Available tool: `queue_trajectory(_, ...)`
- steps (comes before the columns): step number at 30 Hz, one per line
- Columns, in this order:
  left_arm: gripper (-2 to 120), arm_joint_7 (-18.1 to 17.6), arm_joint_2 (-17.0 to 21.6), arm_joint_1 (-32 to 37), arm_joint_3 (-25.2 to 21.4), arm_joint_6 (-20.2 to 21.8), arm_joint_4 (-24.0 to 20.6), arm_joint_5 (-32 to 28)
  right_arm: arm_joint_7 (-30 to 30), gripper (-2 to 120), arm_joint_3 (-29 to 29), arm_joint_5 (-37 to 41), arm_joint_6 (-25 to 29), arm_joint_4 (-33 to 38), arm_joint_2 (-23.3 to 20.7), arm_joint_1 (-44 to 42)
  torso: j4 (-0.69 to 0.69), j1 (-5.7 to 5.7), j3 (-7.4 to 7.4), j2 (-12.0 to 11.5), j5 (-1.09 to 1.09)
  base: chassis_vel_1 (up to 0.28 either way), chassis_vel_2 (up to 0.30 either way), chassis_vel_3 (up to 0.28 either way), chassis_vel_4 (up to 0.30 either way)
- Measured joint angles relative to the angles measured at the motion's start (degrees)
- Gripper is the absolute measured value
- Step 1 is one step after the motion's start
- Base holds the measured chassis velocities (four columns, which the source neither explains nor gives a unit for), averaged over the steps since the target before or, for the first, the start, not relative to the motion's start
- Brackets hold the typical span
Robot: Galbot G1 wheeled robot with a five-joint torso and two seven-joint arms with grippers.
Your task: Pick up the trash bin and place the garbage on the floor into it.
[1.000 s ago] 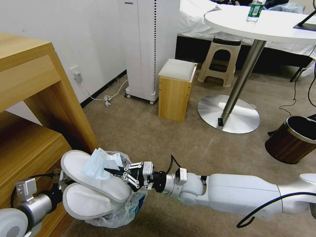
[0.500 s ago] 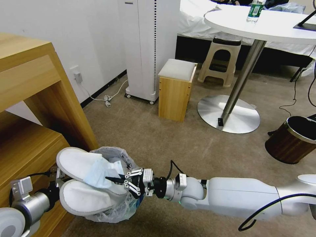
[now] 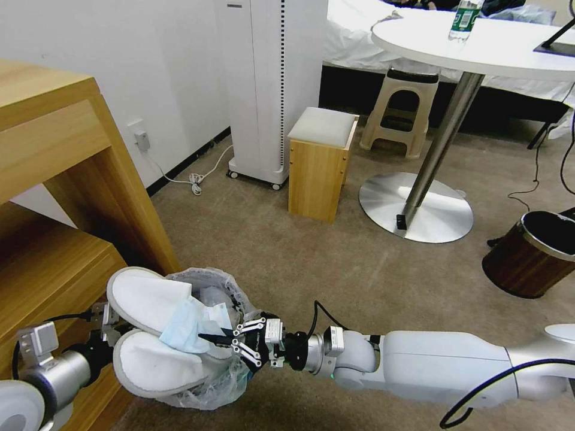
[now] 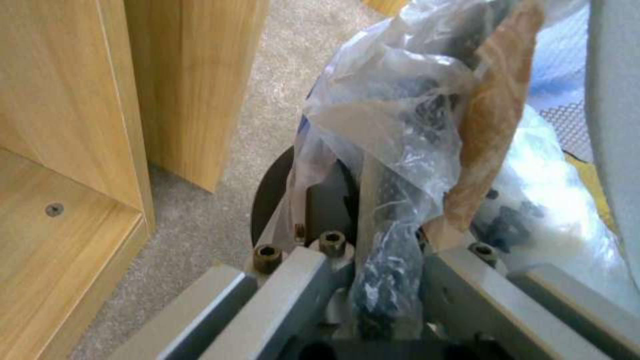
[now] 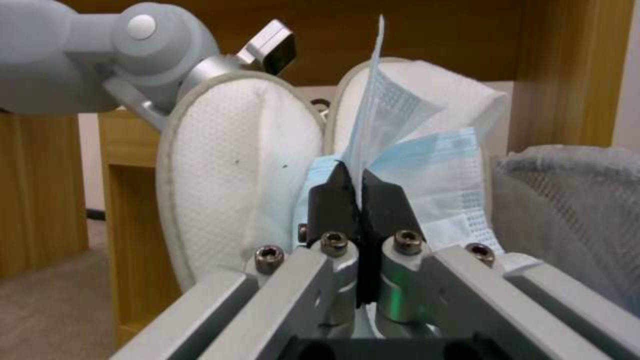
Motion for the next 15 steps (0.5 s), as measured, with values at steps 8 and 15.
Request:
queue_trajectory(8,0,-0.03,-0.13,0.26,-0.09,0.02,-0.68,-0.08,0.4,12,0.86,-0.38,-1.03,0.12,-0.46,-0.29,0.0,0.0,0.0,0.0,0.0,0.0,0.0,0.0,0.0)
queue_trajectory(15,0,-0.05,-0.29,0.4,-0.05,0.07,-0.72,-0.09,0.5,41,1.01,-0.47,-1.34,0.16,-0.45,-0.28,0.0,0.0,0.0,0.0,0.0,0.0,0.0,0.0,0.0)
